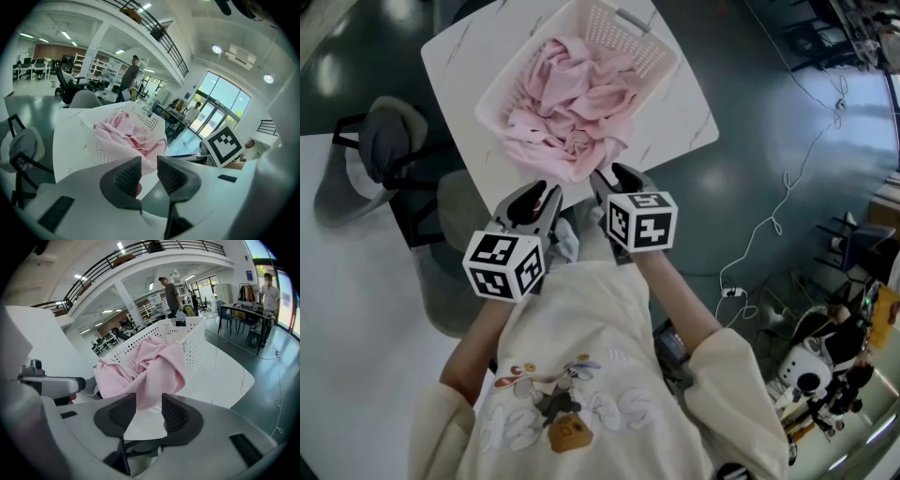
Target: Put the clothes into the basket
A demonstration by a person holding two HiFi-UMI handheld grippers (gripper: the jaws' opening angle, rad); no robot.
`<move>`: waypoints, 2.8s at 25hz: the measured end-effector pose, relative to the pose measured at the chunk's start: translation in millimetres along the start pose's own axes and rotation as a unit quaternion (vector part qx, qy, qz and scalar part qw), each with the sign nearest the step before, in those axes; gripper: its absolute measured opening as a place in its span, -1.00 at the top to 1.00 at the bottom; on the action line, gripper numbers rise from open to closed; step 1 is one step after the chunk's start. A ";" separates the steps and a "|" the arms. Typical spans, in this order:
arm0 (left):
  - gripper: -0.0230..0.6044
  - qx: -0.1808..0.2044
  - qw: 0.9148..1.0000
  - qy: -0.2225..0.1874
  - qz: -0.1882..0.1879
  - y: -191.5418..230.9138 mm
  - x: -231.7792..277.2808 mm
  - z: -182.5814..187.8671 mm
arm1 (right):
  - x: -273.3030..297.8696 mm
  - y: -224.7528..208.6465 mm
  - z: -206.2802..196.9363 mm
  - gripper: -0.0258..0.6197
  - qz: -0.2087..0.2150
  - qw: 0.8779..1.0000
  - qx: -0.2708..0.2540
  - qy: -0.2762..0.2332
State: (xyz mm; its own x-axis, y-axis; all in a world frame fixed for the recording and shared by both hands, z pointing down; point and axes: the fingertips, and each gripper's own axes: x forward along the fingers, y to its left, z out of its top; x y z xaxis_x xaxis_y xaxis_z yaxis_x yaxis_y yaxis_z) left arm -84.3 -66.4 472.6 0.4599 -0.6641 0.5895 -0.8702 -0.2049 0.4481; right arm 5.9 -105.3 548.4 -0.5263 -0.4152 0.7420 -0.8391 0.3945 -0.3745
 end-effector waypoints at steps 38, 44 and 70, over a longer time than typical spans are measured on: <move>0.57 -0.018 0.999 -0.044 0.020 5.4 -24.7 12.6 | -44.3 97.2 38.8 0.89 0.162 0.986 0.035 -0.017; 0.57 -0.019 0.998 -0.050 0.023 4.4 -22.7 23.3 | -43.5 91.4 75.5 0.89 0.160 0.986 0.031 -0.041; 0.57 -0.033 0.998 -0.037 0.040 40.3 50.8 99.3 | 90.8 14.9 164.2 0.89 0.070 0.996 0.018 0.047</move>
State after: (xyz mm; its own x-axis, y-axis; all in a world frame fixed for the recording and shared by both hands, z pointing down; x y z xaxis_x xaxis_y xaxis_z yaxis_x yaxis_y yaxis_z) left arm -113.5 -179.8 453.8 0.3730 -0.7279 0.5753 -0.8887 -0.1022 0.4469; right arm -76.9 -271.6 518.9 -0.6253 -0.2795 0.7286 -0.7634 0.4130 -0.4967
